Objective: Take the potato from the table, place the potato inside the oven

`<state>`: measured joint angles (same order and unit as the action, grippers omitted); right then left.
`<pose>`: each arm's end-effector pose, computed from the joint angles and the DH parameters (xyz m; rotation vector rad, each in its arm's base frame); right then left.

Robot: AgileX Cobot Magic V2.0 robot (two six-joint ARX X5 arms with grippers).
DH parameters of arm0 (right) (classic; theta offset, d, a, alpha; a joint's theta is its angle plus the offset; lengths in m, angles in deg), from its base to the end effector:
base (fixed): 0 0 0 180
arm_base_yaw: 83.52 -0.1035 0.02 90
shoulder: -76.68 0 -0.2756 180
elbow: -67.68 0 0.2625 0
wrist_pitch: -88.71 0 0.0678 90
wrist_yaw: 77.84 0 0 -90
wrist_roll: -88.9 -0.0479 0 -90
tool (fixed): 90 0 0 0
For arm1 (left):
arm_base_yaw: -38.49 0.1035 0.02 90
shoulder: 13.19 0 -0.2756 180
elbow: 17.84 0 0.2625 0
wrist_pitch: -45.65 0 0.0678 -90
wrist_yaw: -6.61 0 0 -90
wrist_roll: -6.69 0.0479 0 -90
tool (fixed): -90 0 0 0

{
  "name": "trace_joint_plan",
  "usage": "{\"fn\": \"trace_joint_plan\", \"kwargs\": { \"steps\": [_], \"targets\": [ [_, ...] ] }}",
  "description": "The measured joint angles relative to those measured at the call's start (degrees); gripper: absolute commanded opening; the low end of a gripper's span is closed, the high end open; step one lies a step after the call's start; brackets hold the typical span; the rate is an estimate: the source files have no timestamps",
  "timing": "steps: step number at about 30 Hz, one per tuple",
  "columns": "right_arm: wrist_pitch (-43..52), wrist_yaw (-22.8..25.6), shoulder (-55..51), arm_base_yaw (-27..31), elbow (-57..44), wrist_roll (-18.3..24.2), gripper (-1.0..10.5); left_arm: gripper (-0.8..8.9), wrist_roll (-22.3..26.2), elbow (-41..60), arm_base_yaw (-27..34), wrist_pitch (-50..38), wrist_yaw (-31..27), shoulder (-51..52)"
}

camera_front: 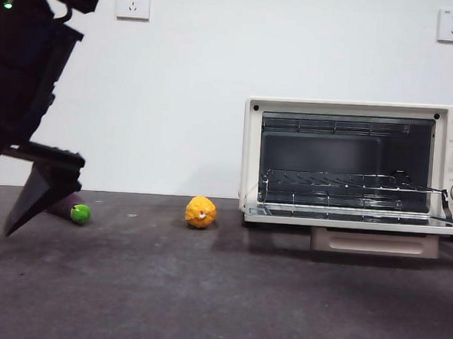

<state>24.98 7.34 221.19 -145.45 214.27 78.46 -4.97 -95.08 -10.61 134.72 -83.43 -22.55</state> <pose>0.2607 0.4974 0.1714 -0.3925 1.0790 0.9434 -0.0296 0.0342 0.3497 -0.0306 0.4304 -0.8057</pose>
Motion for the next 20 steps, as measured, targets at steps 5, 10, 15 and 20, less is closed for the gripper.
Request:
{"fn": "trace_joint_plan", "kwargs": {
  "steps": [5,10,15,20],
  "targets": [
    [0.3,-0.1,0.9,-0.8,0.0,0.8,6.6,-0.07,0.0,0.0,0.0,0.0,0.0,0.0],
    [0.8,0.6,1.4,-1.1,0.0,1.1,6.2,-0.08,0.0,0.0,0.0,0.0,0.0,0.0],
    [1.0,2.5,1.4,-1.2,0.0,1.3,1.3,-0.08,-0.2,0.0,0.0,0.0,0.0,0.0],
    [0.9,2.5,1.4,-1.4,0.0,2.6,-0.1,-0.07,-0.4,0.0,0.0,0.0,0.0,0.0]
  ]
}}
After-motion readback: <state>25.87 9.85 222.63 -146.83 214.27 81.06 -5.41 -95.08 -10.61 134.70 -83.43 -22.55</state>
